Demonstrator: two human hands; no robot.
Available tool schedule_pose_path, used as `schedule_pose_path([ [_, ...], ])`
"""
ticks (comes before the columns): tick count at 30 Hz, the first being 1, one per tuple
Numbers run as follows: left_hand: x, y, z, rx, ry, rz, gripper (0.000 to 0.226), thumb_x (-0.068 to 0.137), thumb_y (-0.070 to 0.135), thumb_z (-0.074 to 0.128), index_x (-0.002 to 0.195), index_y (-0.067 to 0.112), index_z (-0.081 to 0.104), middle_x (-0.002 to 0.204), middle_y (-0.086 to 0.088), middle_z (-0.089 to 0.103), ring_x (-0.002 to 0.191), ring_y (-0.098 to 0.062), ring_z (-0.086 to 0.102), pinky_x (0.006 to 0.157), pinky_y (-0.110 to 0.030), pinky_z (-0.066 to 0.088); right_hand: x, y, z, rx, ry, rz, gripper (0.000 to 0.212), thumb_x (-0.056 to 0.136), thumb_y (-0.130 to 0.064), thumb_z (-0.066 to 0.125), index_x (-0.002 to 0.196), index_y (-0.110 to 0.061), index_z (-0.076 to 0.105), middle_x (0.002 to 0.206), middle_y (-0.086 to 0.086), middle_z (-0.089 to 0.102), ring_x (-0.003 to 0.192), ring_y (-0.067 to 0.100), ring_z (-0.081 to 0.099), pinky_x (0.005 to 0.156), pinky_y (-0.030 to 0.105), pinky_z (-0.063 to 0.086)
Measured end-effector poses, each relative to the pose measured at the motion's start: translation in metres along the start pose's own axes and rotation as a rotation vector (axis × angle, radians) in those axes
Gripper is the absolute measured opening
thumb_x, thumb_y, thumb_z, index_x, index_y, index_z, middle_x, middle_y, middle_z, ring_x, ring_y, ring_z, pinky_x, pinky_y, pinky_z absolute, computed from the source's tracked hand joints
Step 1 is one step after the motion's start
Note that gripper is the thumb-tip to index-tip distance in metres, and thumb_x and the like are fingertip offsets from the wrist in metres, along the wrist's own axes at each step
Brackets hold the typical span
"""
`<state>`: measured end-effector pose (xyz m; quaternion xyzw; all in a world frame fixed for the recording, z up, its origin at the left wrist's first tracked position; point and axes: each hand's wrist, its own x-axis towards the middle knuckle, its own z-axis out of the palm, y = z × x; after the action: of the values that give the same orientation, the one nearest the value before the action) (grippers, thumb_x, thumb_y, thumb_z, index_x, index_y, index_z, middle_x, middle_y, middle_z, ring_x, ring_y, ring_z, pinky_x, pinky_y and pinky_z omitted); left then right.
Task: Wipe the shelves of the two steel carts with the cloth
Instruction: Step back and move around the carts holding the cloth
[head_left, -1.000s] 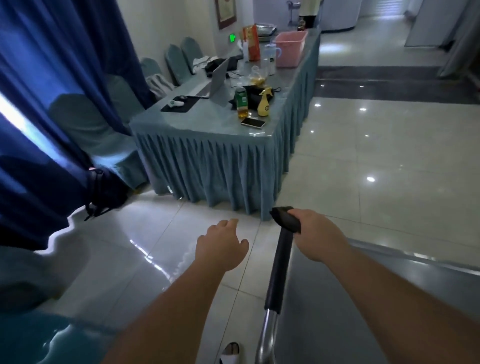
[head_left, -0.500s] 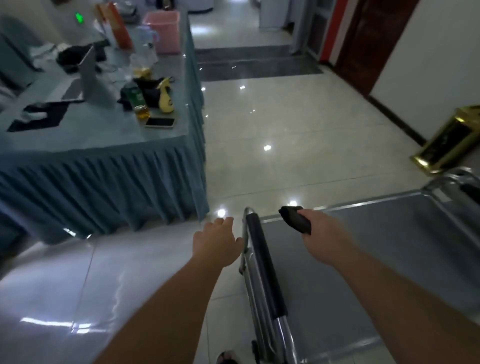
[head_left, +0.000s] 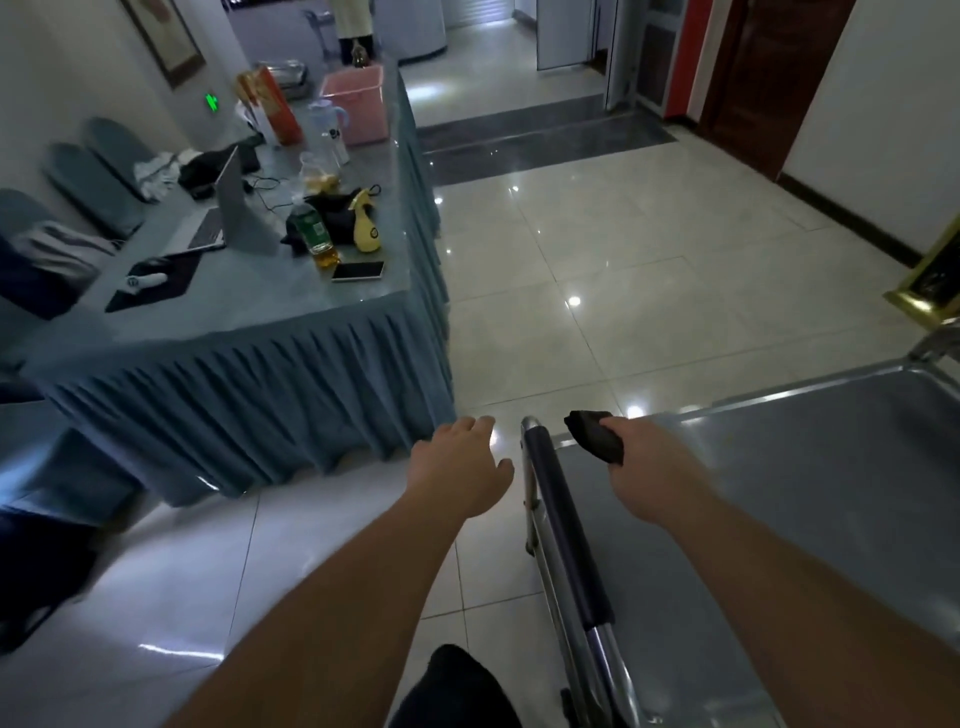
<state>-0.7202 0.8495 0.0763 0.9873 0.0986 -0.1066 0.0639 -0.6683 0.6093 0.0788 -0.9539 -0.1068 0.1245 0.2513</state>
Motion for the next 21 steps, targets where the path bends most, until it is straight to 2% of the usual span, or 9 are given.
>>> schedule_pose_path([
  [4,0.025,-0.02,0.0,0.009,-0.008,0.006,0.071,0.1,0.065,0.04,0.161,0.031,0.03,0.164,0.002,0.041,0.145,-0.028,0.045,0.112,-0.053,0.04,0.024,-0.016,0.009,-0.027,0.017,-0.001,0.057,0.095,-0.013,0.056,0.149,-0.03,0.05,0.136,0.0,0.061,0.114,0.028,0.063,0.095,0.043,0.054],
  [7,0.051,-0.047,0.001,0.008,-0.008,0.036,0.074,0.099,0.069,0.036,0.162,0.03,0.03,0.163,0.002,0.042,0.144,-0.027,0.045,0.111,-0.052,0.039,0.053,-0.037,0.022,-0.064,0.037,0.006,0.058,0.094,-0.013,0.056,0.149,-0.032,0.05,0.136,-0.002,0.06,0.11,0.026,0.064,0.086,0.036,0.051],
  [9,0.074,-0.074,-0.001,0.002,-0.018,0.055,0.074,0.099,0.069,0.036,0.161,0.029,0.032,0.162,0.002,0.043,0.144,-0.026,0.045,0.111,-0.051,0.039,0.079,-0.061,0.035,-0.082,0.022,0.014,0.06,0.094,-0.012,0.056,0.149,-0.032,0.05,0.136,-0.003,0.059,0.111,0.025,0.063,0.088,0.037,0.052],
  [11,0.099,-0.106,-0.004,-0.023,-0.035,0.062,0.073,0.099,0.068,0.036,0.161,0.029,0.033,0.162,0.003,0.043,0.144,-0.025,0.044,0.112,-0.051,0.038,0.107,-0.09,0.054,-0.1,-0.009,0.028,0.058,0.092,-0.012,0.057,0.147,-0.032,0.051,0.132,-0.003,0.061,0.108,0.024,0.064,0.09,0.04,0.055],
  [16,0.157,-0.179,-0.029,-0.055,-0.074,0.146,0.073,0.1,0.067,0.037,0.161,0.028,0.032,0.162,0.002,0.042,0.143,-0.026,0.045,0.109,-0.051,0.039,0.166,-0.164,0.095,-0.115,-0.033,0.146,0.054,0.088,-0.007,0.057,0.137,-0.03,0.056,0.106,-0.004,0.059,0.094,0.023,0.064,0.082,0.04,0.057],
  [21,0.199,-0.24,-0.055,-0.045,-0.07,0.197,0.073,0.1,0.066,0.037,0.161,0.027,0.032,0.162,0.002,0.042,0.144,-0.025,0.044,0.113,-0.051,0.037,0.204,-0.21,0.116,-0.123,-0.018,0.186,0.054,0.09,-0.01,0.057,0.14,-0.031,0.055,0.115,-0.002,0.064,0.096,0.025,0.064,0.083,0.04,0.056],
])
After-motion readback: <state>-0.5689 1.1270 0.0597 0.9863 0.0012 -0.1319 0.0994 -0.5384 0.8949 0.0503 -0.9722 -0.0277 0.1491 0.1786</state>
